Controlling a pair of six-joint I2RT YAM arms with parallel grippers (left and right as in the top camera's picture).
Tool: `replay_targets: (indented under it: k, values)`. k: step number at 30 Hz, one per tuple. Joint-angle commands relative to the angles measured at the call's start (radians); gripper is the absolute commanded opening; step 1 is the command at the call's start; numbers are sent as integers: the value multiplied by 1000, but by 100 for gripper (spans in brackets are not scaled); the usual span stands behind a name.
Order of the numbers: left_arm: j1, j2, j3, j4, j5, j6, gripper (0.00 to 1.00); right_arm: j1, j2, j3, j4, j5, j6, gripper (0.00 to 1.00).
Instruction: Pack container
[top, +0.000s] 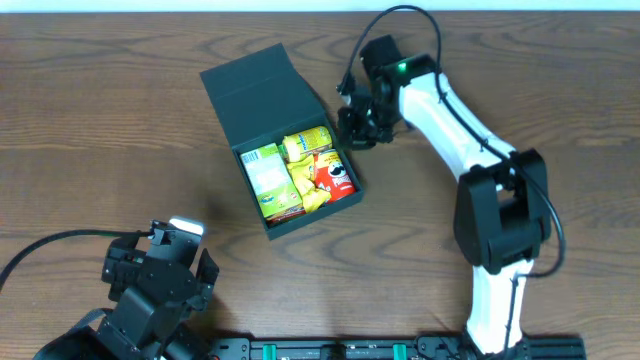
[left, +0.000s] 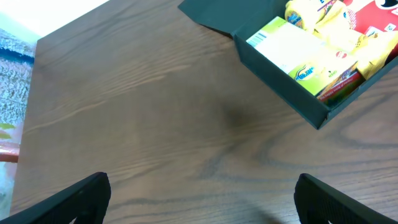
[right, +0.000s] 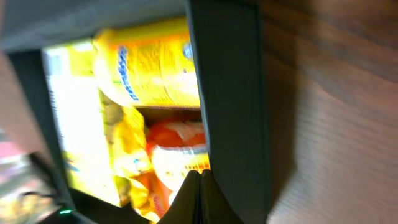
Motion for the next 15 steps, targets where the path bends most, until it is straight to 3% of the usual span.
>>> replay_targets:
  k: [1,6,15]
  values:
    - [-2,-3,11,0,-18,14,95,32,-105,-100,28,174,-22,1]
    - [-2,-3,11,0,-18,14,95,80,-233,-275,151,193,-22,1]
    - [-2,-3,11,0,-18,14,95,153,-248,-431,240,256,0,1]
